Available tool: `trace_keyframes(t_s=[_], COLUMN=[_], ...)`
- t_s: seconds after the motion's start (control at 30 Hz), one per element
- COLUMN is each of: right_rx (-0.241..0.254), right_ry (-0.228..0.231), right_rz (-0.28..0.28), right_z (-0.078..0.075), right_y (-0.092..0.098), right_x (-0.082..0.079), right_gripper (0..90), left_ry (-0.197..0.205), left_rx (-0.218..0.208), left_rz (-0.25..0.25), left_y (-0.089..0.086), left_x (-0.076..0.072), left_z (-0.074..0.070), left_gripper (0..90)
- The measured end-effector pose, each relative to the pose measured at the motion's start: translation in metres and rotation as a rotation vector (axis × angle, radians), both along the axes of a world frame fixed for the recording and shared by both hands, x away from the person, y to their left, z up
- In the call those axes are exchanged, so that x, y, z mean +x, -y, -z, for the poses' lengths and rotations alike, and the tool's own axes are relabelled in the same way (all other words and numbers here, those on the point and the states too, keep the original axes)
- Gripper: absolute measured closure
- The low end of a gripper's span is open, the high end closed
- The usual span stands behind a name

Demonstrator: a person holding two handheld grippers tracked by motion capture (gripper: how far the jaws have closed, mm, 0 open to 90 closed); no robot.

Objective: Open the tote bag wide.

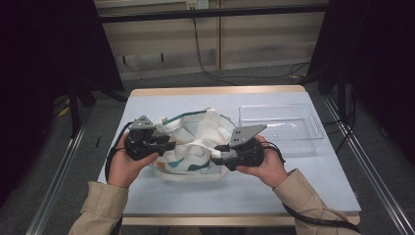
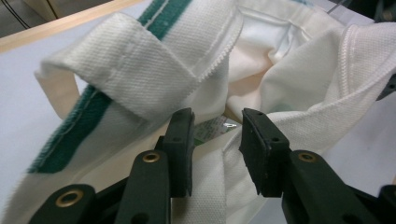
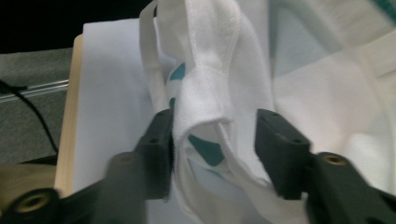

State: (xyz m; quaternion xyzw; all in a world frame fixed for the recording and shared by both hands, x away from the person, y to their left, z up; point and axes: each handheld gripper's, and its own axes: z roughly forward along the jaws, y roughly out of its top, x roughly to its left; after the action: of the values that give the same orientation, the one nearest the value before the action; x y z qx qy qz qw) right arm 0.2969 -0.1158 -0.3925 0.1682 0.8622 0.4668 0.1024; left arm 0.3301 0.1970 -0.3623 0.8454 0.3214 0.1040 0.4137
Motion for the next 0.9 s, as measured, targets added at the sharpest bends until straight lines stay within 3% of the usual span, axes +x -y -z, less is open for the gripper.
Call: trace_keyframes(t_s=[0.17, 0.3, 0.4, 0.5, 0.7, 0.73, 0.87, 0.9], right_rx=[-0.009, -0.009, -0.020, -0.016, -0.023, -0.038, -0.043, -0.044], right_ry=[0.007, -0.002, -0.009, -0.018, -0.020, -0.012, -0.011, -0.010], right_rz=[-0.011, -0.020, -0.029, -0.037, -0.041, -0.051, -0.056, -0.055], right_z=[0.005, 0.008, 0.010, 0.013, 0.017, 0.018, 0.021, 0.022], right_y=[0.000, 0.002, 0.002, 0.003, 0.006, 0.006, 0.007, 0.007], right_x=[-0.002, -0.003, -0.006, -0.008, -0.013, -0.015, -0.018, -0.018], right_gripper=[77.9, 79.9, 81.7, 81.8, 82.4, 82.4, 82.4, 82.4], left_ry=[0.005, -0.002, -0.008, -0.001, -0.010, -0.005, -0.010, 0.000], left_rx=[-0.019, -0.017, -0.043, -0.029, -0.043, -0.040, -0.059, -0.047], left_rz=[-0.012, -0.012, -0.026, -0.040, -0.077, -0.084, -0.116, -0.122], left_y=[-0.003, -0.002, -0.001, 0.003, 0.009, 0.010, 0.010, 0.011], left_x=[0.001, 0.004, 0.007, 0.011, 0.022, 0.024, 0.032, 0.033], left_z=[-0.004, -0.006, -0.009, -0.009, -0.005, -0.005, -0.004, -0.004], left_gripper=[61.0, 59.0, 56.2, 54.3, 60.2, 68.2, 77.1, 79.5])
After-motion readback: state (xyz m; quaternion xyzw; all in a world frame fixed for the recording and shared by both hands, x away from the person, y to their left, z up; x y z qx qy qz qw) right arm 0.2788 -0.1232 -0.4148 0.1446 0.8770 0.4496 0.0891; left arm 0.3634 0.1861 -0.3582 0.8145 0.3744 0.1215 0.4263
